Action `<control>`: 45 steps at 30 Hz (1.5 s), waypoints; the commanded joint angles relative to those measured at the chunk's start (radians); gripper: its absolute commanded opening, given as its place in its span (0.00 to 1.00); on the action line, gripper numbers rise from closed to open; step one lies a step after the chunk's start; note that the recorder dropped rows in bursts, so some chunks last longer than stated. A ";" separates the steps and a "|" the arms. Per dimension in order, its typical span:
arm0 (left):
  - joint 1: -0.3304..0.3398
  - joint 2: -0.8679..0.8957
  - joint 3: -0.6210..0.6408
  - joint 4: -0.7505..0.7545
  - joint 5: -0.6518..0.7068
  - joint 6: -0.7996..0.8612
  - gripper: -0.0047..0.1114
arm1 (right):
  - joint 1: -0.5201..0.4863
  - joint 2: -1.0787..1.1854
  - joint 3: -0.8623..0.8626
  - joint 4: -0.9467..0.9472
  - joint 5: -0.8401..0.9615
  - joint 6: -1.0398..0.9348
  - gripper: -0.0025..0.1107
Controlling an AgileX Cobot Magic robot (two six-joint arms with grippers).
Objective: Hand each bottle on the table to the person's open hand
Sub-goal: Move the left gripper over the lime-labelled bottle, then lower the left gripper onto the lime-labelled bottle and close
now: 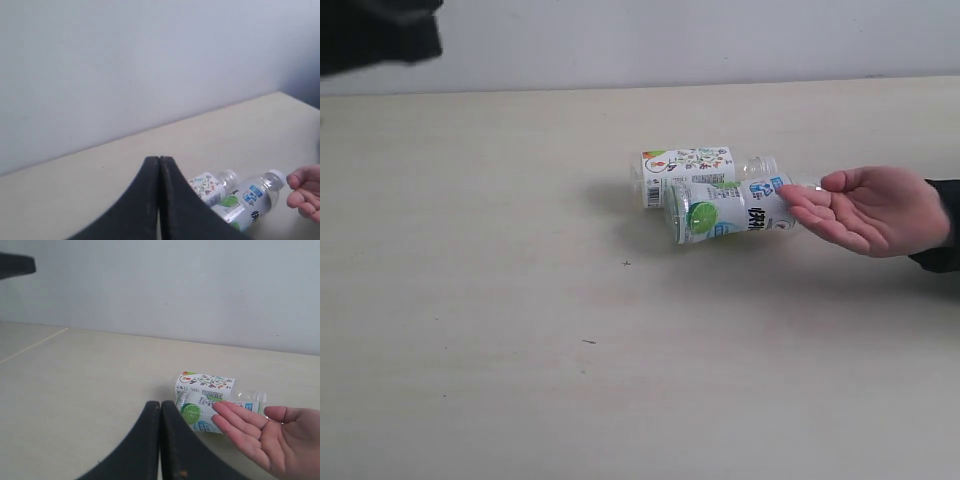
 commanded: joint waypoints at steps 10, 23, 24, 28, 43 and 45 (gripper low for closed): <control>0.029 0.681 -0.869 0.124 1.049 0.057 0.04 | -0.004 -0.005 0.004 -0.008 -0.001 -0.001 0.02; -0.090 1.116 -1.353 0.256 1.252 0.139 0.20 | -0.004 -0.005 0.004 -0.008 -0.001 -0.001 0.02; -0.097 1.141 -1.395 0.256 1.252 0.153 0.27 | -0.004 -0.005 0.004 -0.008 -0.001 -0.001 0.02; -0.140 1.221 -1.484 0.252 1.252 0.249 0.60 | -0.004 -0.005 0.004 -0.008 -0.001 -0.001 0.02; -0.263 1.340 -1.514 0.299 1.215 0.445 0.64 | -0.004 -0.005 0.004 -0.008 0.004 -0.001 0.02; -0.263 1.350 -1.514 0.312 1.191 0.450 0.64 | -0.004 -0.005 0.004 -0.008 0.004 -0.001 0.02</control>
